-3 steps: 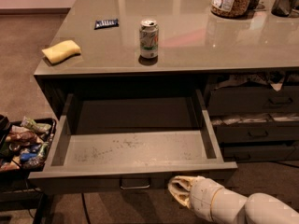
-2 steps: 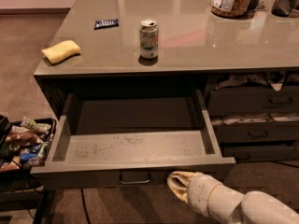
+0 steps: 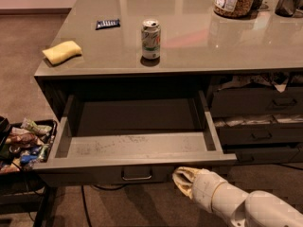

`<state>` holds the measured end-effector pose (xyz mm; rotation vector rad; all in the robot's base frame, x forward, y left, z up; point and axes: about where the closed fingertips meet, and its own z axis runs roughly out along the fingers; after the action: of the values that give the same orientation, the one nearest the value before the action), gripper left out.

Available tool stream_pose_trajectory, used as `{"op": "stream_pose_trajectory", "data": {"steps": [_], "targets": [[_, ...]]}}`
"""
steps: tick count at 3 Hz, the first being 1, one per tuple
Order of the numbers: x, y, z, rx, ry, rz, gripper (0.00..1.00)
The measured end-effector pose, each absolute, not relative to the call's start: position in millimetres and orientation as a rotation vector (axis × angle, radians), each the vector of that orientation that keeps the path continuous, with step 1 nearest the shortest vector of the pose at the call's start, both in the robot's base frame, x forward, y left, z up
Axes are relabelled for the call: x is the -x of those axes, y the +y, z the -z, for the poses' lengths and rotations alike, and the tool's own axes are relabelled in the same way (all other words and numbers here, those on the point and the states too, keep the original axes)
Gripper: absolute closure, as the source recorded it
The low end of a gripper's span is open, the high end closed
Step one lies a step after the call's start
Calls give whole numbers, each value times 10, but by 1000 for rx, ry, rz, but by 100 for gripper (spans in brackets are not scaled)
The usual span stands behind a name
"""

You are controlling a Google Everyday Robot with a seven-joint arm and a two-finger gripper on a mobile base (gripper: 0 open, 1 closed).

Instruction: Close top drawer

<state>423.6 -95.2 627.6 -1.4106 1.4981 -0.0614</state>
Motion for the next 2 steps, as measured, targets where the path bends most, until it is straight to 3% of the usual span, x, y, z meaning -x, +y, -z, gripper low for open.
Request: {"op": "stream_pose_trajectory", "data": {"steps": [2], "targets": [[-4408,-971,-6174,1394,1510,76,100]]}}
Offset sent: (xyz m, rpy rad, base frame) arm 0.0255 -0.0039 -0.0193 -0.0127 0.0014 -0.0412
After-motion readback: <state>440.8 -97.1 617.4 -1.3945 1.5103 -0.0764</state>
